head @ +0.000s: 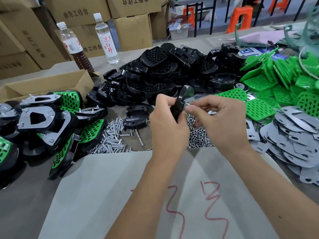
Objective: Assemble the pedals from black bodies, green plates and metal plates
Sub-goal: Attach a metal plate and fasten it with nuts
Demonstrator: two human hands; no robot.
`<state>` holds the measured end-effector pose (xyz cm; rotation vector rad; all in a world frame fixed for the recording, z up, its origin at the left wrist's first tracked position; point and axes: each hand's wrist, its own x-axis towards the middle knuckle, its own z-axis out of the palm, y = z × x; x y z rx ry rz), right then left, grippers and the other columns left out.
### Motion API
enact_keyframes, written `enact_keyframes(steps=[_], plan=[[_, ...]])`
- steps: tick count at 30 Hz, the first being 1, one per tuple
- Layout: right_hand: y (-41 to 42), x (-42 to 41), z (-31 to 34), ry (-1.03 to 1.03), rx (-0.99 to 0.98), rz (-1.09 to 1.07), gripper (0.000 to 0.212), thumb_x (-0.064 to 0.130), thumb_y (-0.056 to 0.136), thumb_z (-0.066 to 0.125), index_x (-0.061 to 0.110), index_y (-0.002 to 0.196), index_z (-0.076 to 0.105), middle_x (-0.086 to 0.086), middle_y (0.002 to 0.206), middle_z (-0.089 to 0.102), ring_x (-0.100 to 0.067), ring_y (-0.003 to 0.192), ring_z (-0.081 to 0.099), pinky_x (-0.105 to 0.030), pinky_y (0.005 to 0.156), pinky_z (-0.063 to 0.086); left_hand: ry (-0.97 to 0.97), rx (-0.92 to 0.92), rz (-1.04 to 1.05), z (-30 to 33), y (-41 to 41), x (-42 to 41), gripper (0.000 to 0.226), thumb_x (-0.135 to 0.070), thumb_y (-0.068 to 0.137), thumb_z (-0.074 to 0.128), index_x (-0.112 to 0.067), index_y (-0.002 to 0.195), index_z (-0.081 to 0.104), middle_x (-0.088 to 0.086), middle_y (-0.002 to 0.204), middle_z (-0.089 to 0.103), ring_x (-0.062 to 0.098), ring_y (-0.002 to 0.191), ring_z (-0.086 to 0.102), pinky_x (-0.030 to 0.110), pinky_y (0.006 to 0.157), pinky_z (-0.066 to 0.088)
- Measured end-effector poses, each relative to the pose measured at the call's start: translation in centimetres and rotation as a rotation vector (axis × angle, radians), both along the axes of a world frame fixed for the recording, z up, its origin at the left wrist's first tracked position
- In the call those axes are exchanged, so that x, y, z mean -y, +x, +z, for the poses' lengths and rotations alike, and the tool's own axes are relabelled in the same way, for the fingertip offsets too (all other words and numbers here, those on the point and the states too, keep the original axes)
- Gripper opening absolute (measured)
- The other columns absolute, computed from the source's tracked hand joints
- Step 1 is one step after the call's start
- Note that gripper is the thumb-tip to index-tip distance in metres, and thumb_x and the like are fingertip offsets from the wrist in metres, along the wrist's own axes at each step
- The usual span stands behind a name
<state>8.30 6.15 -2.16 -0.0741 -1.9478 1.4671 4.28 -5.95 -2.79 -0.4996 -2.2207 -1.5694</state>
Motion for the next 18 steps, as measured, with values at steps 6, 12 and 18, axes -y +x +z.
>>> enact_keyframes(steps=[6,12,18], plan=[[-0.1,0.8,-0.2,-0.006,-0.076,-0.051,0.028,0.008,0.084,0.084,0.034,0.083,0.076,0.013,0.075,0.075,-0.010,0.060,0.072,-0.019,0.053,0.058,-0.047,-0.104,-0.019,-0.5,0.0,0.0,0.024,-0.003,0.092,0.073,-0.014,0.100,0.054,-0.009,0.082,0.067,0.002,0.078,0.062,0.009,0.062,0.040],[-0.3,0.1,-0.4,-0.193,-0.044,0.063,0.019,0.002,0.084,0.082,0.020,0.085,0.078,-0.001,0.074,0.076,-0.019,0.061,0.072,-0.026,0.057,0.060,-0.008,-0.095,-0.022,-0.8,0.1,-0.3,0.025,-0.009,0.092,0.076,-0.018,0.099,0.054,-0.008,0.085,0.069,0.005,0.078,0.066,0.020,0.067,0.049],[-0.7,-0.1,-0.7,-0.277,-0.040,0.127,0.018,0.004,0.084,0.082,0.022,0.084,0.078,-0.005,0.072,0.076,-0.018,0.058,0.069,-0.026,0.058,0.058,0.015,-0.047,-0.034,-0.9,-0.3,-0.2,0.026,-0.012,0.091,0.078,-0.020,0.097,0.053,-0.009,0.084,0.069,0.009,0.078,0.068,0.026,0.067,0.051]])
